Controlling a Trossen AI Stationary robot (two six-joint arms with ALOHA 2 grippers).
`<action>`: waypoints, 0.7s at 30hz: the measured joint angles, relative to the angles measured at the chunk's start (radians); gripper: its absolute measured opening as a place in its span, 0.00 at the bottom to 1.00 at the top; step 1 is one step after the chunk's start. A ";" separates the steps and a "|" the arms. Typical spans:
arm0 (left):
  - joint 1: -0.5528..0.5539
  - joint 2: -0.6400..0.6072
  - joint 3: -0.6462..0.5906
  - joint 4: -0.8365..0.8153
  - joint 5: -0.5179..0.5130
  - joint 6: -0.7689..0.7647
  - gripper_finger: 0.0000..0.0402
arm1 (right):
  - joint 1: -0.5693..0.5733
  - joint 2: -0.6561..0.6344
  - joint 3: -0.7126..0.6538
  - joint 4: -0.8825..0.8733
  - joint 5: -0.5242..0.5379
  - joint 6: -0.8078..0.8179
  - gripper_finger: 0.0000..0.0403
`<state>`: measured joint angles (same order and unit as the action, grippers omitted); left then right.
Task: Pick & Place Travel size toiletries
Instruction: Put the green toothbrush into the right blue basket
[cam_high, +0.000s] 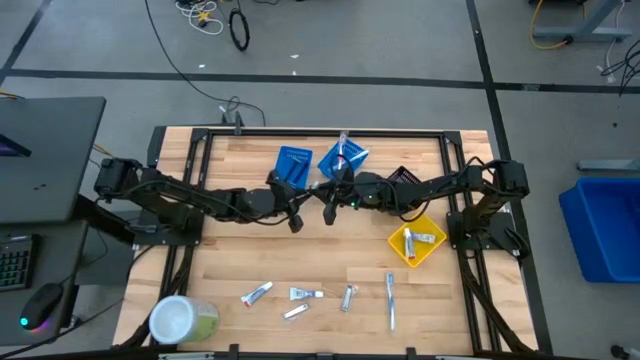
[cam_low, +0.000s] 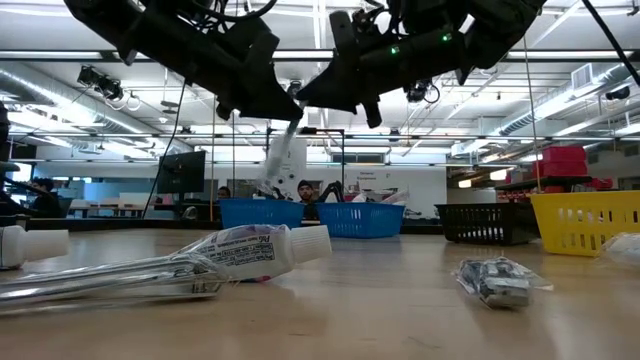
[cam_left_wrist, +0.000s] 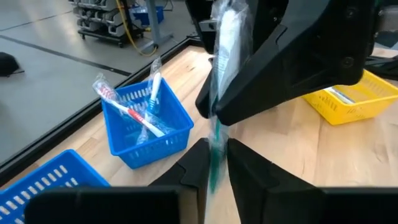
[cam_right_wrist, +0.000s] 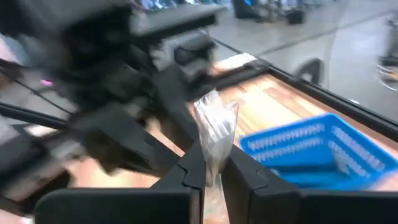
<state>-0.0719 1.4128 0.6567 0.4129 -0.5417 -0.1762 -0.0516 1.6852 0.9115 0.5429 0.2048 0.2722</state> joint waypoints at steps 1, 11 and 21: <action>0.000 0.000 0.000 0.000 -0.014 -0.001 0.18 | -0.002 0.000 0.000 -0.011 0.013 -0.001 0.09; 0.000 -0.001 0.000 -0.003 -0.067 -0.003 0.36 | -0.040 -0.054 -0.002 -0.147 0.236 0.009 0.09; 0.000 -0.001 0.000 -0.063 -0.072 -0.052 0.40 | -0.183 -0.232 -0.001 -0.479 0.387 0.278 0.10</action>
<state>-0.0719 1.4120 0.6567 0.3499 -0.6136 -0.2285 -0.2347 1.4529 0.9103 0.0638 0.5917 0.5501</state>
